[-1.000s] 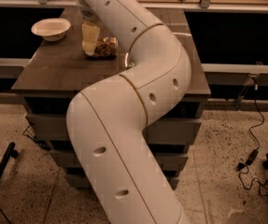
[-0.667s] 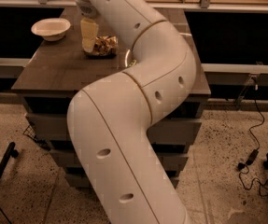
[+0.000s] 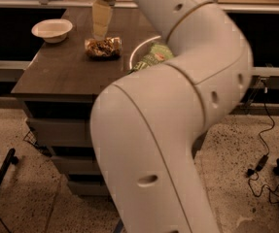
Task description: Knock orange can over
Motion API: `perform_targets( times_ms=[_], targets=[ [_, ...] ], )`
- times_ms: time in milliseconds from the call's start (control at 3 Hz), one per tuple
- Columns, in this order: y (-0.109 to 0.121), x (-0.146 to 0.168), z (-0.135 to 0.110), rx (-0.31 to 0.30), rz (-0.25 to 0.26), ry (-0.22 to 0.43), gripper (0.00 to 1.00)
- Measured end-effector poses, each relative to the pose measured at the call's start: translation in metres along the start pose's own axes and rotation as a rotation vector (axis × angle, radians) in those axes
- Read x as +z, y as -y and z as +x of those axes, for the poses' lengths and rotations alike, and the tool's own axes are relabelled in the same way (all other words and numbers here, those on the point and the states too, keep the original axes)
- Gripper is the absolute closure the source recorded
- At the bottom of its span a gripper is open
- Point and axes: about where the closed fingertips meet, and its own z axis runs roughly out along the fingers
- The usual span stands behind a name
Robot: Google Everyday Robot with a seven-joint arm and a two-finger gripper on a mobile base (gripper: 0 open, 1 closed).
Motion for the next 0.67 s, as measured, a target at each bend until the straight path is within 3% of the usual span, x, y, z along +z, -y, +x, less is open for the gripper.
perform_targets(
  times_ms=[333,667],
  targets=[
    [0.0015,-0.0206,0.0393,0.055,-0.006,0.073,0.0],
    [0.0009,-0.0156,0.0474,0.062,-0.008,0.065,0.0]
  ],
)
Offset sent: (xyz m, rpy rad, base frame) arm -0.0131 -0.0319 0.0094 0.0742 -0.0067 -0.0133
